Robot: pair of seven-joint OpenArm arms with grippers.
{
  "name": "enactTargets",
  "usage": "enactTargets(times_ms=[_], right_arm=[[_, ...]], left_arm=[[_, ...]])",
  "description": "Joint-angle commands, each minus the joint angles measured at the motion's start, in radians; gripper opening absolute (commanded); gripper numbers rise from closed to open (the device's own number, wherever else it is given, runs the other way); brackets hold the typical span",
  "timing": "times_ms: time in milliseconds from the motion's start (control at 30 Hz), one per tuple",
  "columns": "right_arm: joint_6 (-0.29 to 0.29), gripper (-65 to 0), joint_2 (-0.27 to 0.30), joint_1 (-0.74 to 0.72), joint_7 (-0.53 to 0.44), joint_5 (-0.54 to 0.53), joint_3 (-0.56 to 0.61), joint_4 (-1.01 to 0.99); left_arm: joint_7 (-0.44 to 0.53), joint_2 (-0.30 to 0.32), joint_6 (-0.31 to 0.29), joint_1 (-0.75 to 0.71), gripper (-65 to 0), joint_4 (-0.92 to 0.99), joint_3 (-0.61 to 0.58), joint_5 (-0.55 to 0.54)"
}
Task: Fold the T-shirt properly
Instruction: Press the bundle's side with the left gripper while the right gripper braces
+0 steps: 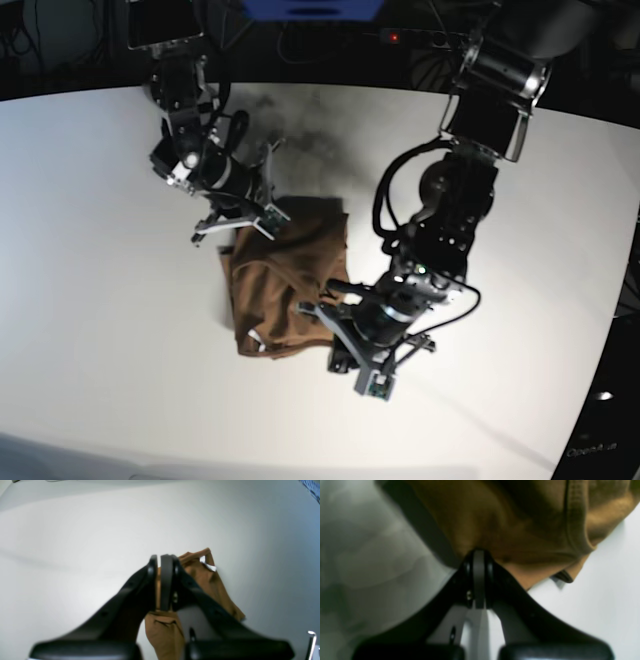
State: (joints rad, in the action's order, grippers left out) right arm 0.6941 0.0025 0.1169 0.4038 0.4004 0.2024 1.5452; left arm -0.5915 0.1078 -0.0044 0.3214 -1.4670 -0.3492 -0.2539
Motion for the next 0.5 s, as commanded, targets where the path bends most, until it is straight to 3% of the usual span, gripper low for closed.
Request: enactTargets(times_ms=[0,233,467], right_arm=[[0.004,-64.7,0.0,-0.007,0.011,0.002,-0.001,0.007],[0.004,-64.7,0.0,-0.013,0.011,0.002,-0.001,0.007],[0.004,-64.7,0.001,-0.013,0.011,0.002,-0.001,0.007]], left_arm=[[0.017,0.0,0.001,0.031,-62.7,0.015,0.005,0.001],[0.018,0.008,0.002,0.06,-62.7,0.107,0.005,0.001],[0.109,-0.024,0.001,0.089,-62.7,0.251,0.006,0.078]])
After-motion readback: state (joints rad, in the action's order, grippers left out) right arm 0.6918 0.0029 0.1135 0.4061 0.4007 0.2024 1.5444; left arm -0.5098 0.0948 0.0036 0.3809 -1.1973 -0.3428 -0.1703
